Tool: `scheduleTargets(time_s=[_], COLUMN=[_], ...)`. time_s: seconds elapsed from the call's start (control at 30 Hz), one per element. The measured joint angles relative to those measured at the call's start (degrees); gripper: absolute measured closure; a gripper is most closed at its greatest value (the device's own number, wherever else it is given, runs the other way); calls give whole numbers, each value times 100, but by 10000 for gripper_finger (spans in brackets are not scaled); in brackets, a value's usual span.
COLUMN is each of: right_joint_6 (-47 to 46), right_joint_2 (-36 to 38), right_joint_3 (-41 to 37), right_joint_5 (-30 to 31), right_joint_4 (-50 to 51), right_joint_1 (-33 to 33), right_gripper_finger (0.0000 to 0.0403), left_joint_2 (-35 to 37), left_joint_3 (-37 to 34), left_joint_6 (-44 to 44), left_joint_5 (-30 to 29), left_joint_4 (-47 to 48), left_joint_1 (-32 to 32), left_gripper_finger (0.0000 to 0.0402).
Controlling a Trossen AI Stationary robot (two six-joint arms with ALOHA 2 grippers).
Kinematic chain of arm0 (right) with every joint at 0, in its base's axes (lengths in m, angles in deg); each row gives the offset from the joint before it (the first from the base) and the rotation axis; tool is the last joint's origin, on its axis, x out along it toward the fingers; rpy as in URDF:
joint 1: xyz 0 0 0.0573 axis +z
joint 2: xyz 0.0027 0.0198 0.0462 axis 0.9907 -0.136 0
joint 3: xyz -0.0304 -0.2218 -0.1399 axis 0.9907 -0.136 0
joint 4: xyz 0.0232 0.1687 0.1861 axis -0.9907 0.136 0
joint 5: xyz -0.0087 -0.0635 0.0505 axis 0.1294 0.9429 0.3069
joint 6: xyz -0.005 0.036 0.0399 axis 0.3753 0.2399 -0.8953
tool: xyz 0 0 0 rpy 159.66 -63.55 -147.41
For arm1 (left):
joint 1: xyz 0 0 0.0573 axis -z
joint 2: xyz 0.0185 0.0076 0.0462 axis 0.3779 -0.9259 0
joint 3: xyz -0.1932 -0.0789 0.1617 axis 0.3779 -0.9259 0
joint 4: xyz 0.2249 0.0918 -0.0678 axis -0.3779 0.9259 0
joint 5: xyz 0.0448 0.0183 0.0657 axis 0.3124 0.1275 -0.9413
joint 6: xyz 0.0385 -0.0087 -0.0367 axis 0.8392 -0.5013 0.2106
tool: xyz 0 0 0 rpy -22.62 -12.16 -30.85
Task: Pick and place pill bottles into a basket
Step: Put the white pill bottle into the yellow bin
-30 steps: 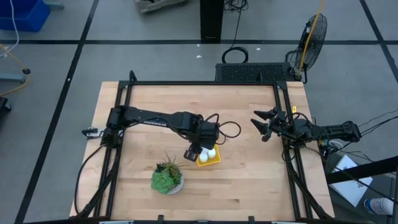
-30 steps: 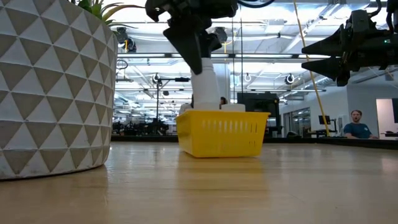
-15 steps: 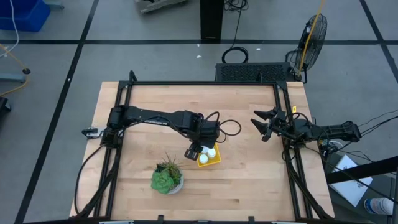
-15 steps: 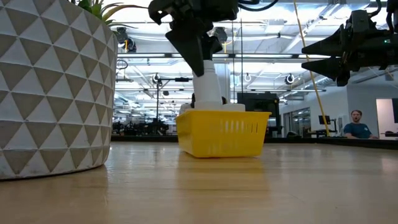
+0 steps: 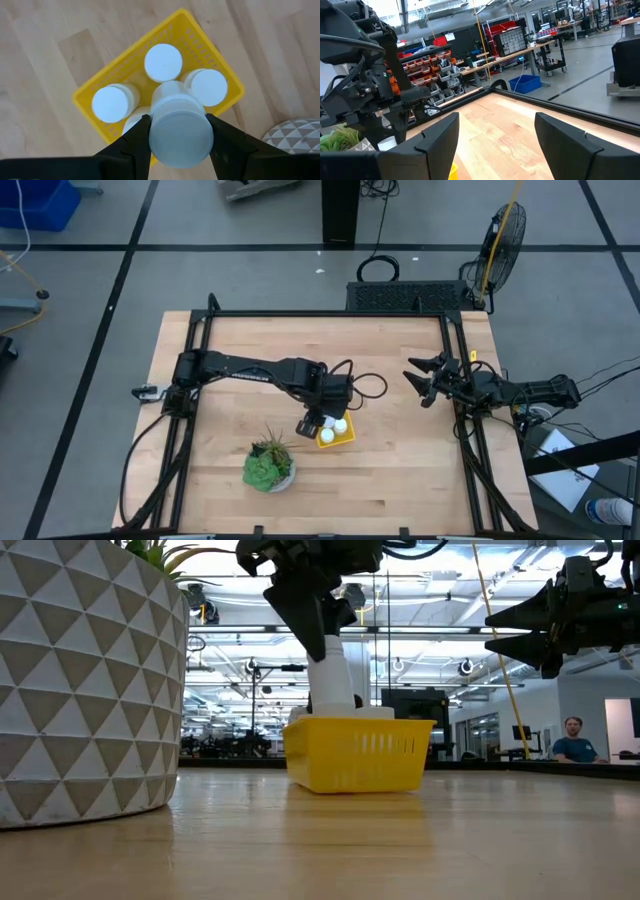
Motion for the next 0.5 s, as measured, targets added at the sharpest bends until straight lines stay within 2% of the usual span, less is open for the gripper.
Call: scheduleTargets(time_s=[0.5], right_joint_6=[0], right_joint_2=[0], right_joint_3=[0], right_joint_5=[0], right_joint_4=[0], right_joint_1=[2], right_gripper_finger=[152], left_joint_2=[0], left_joint_3=[-2], left_joint_6=[-43], left_joint_5=[25], left_joint_4=[55], left_joint_1=[-66], left_gripper_finger=[240])
